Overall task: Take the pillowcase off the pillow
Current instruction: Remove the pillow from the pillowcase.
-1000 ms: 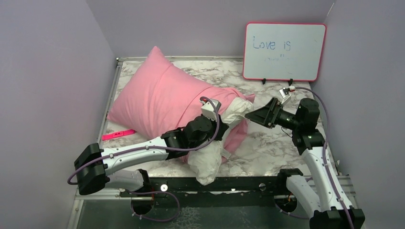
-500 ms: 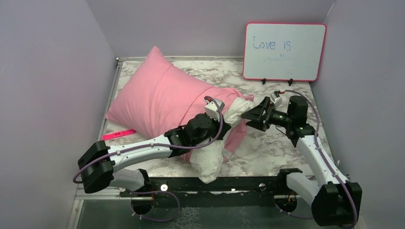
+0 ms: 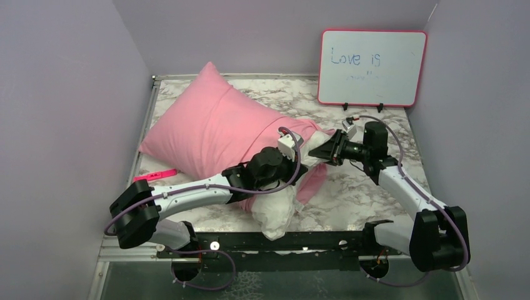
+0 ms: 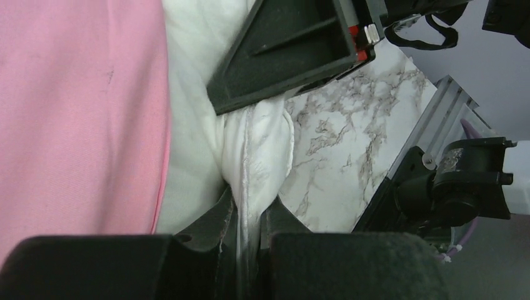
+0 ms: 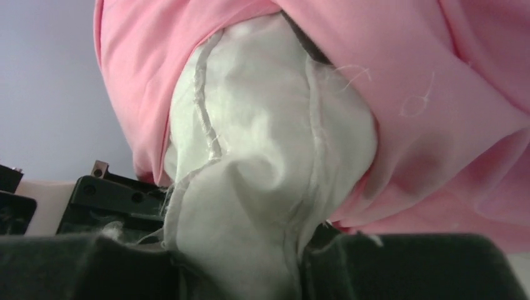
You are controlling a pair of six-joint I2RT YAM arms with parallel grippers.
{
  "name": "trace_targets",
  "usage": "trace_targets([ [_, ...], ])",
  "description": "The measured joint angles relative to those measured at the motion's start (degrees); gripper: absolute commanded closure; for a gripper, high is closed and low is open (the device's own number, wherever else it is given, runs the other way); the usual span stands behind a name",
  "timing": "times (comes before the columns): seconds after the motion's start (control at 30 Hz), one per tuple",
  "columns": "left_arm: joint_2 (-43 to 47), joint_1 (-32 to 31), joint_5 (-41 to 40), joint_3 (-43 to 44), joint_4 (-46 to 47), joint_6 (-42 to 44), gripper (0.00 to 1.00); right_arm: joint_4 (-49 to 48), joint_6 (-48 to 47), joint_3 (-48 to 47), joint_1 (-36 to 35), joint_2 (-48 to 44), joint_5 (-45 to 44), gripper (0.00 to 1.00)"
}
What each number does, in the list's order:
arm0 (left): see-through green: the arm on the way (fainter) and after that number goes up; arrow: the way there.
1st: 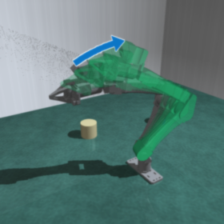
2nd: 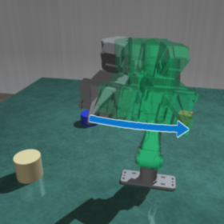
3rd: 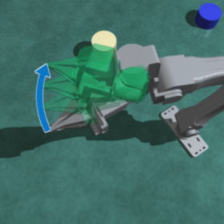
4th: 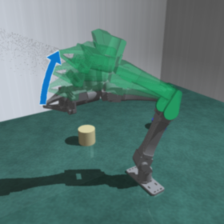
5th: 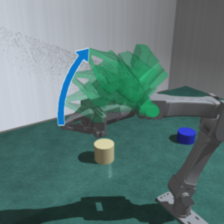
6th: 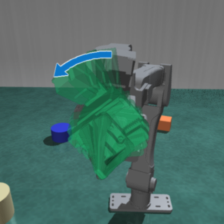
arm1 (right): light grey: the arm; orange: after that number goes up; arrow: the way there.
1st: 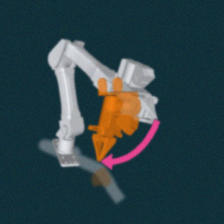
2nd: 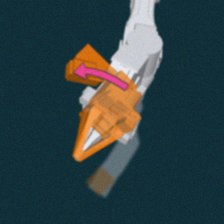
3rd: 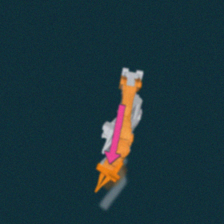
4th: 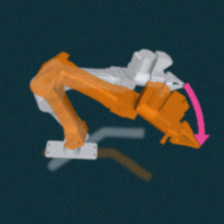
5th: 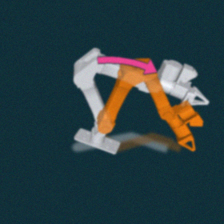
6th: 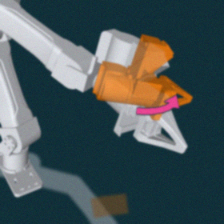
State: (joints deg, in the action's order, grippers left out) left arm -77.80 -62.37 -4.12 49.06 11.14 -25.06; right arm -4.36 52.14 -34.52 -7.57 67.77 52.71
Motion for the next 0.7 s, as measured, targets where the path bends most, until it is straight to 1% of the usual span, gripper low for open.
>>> trace_targets([
  [0.03, 0.1, 0.0, 0.0, 0.0, 0.0, 0.3, 0.67, 0.1, -0.4, 0.0, 0.0, -0.7, -0.6, 0.85],
  [0.07, 0.2, 0.0, 0.0, 0.0, 0.1, 0.7, 0.55, 0.2, -0.9, 0.0, -0.1, -1.3, -1.0, 0.89],
  [0.1, 0.4, 0.0, 0.1, 0.0, 0.2, 1.2, 0.45, 0.6, -1.4, 0.0, -0.3, -2.0, -1.6, 0.92],
  [0.13, 0.7, 0.0, 0.5, 0.2, 0.8, 1.2, 0.38, 1.1, -2.3, 0.0, -0.3, -2.5, -2.2, 0.93],
  [0.23, 1.2, -0.7, 1.6, 4.4, -0.5, 1.5, 0.26, 3.9, -5.1, -0.2, -0.3, -3.0, -3.7, 0.97],
  [0.37, 0.8, -1.0, 2.4, 16.8, -7.4, 4.4, 0.08, 8.5, -9.8, -0.6, -0.3, -3.1, -5.3, 0.99],
  [0.47, 0.4, -1.0, 0.9, 25.5, -12.0, 7.7, 0.02, 10.5, -12.3, -0.5, -0.3, -4.3, -5.4, 0.99],
  [0.53, -1.1, 0.3, -0.7, 31.5, -16.1, 10.0, 0.01, 11.5, -13.6, -0.3, -0.4, -6.1, -5.4, 0.99],
  [0.63, -6.0, 4.3, -1.0, 39.7, -21.5, 12.2, 0.01, 13.4, -15.5, 0.0, -0.4, -9.6, -5.4, 0.99],
  [0.7, -10.4, 7.8, 0.8, 43.4, -24.2, 13.9, 0.01, 14.6, -16.6, 0.1, -0.4, -11.7, -5.4, 0.99],
])
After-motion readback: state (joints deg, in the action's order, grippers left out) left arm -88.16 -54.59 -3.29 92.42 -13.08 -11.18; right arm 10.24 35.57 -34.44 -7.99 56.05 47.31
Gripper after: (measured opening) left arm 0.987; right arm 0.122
